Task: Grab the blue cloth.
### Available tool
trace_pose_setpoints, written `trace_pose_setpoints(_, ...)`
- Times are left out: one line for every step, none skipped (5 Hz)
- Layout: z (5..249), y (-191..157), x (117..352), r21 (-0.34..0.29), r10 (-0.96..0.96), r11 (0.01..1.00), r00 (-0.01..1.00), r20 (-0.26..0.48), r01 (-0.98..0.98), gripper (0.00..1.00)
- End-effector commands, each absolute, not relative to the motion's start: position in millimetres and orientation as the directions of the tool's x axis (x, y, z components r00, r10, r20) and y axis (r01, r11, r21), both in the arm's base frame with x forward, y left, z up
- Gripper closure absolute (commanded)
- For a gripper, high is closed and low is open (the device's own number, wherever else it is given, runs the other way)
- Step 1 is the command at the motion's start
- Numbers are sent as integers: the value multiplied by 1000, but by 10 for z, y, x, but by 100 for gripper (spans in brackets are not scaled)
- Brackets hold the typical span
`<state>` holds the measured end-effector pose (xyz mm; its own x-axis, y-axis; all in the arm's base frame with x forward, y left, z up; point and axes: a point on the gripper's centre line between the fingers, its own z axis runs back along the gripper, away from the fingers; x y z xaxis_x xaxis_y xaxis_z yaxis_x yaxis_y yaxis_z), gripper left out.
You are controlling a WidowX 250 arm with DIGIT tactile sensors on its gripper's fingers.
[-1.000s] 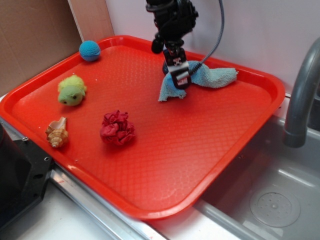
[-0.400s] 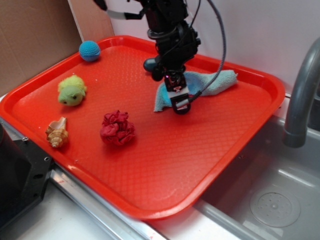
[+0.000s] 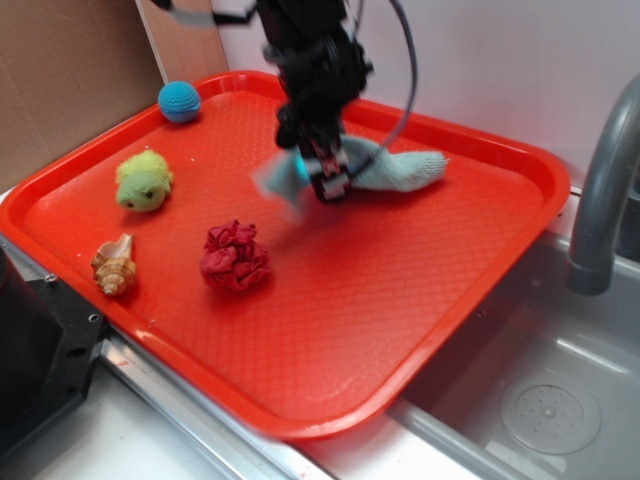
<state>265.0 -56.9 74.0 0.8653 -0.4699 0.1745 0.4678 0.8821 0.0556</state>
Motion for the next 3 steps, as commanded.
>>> trace_pose_setpoints(1733, -107, 2069, 23, 5, 1000, 989, 150, -8, 100)
trace_pose_setpoints(1910, 24, 1577, -26, 170, 985, 978, 123, -168, 100)
trace_pose_setpoints(2018, 18, 1388, -70, 171, 984, 981, 87, -165, 100)
